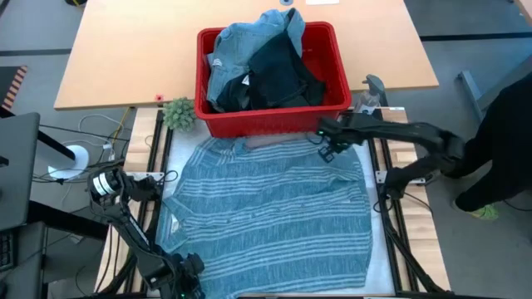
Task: Fold Laundry from Bin
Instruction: Fold the blue polo shirt
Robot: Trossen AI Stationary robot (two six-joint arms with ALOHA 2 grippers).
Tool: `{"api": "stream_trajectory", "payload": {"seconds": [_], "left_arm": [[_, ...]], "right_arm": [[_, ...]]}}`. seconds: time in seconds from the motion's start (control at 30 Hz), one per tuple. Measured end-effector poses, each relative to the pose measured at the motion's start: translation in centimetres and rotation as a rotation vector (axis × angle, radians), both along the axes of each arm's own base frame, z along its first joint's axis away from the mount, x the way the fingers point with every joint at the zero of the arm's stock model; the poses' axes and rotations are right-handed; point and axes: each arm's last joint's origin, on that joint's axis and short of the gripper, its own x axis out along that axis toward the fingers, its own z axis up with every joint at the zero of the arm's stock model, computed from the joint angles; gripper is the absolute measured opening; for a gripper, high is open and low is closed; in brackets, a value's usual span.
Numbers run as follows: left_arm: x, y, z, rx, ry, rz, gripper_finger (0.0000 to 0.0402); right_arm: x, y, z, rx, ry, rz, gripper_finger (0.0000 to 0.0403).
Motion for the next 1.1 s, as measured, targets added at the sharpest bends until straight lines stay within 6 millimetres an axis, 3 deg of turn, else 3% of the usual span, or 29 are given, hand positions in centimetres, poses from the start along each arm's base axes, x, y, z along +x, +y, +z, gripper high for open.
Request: {"api": "stream_trajectory", "payload": {"seconds": [0.17,0.27,0.47,0.63,0.73,0.87,1.1], "left_arm": [[2.1,2.2,3.1,0.006,-0.154,0.048,0.0],[3.2,4.0,5.7,0.014,-0.26,0.036,0.0],[4.5,8.8,11.0,0.182,-0.547,0.171,0.0],[6.3,14.2,14.9,0.39,-0.735,0.249,0.0016],[7.8,17.2,16.6,0.459,-0.816,0.226,0.0042],[9.6,21.6,17.0,0.568,-0.8,0.14,0.0077],[11.1,29.4,14.0,0.579,-0.541,0.061,0.0099]], "right_arm": [[-2.5,5.7,3.6,0.094,-0.205,0.063,0.0037],[-4.2,9.0,3.8,0.136,-0.268,0.107,0.0037],[-7.4,13.8,0.8,0.238,-0.257,0.05,0.0065],[-9.3,16.1,-2.6,0.27,-0.203,-0.072,0.0131],[-9.4,17.3,-2.8,0.263,-0.219,-0.121,0.0177],[-9.3,17.8,-3.5,0.216,-0.202,-0.22,0.0216],[-7.1,17.6,-4.8,0.188,-0.235,-0.476,0.0218]]}}
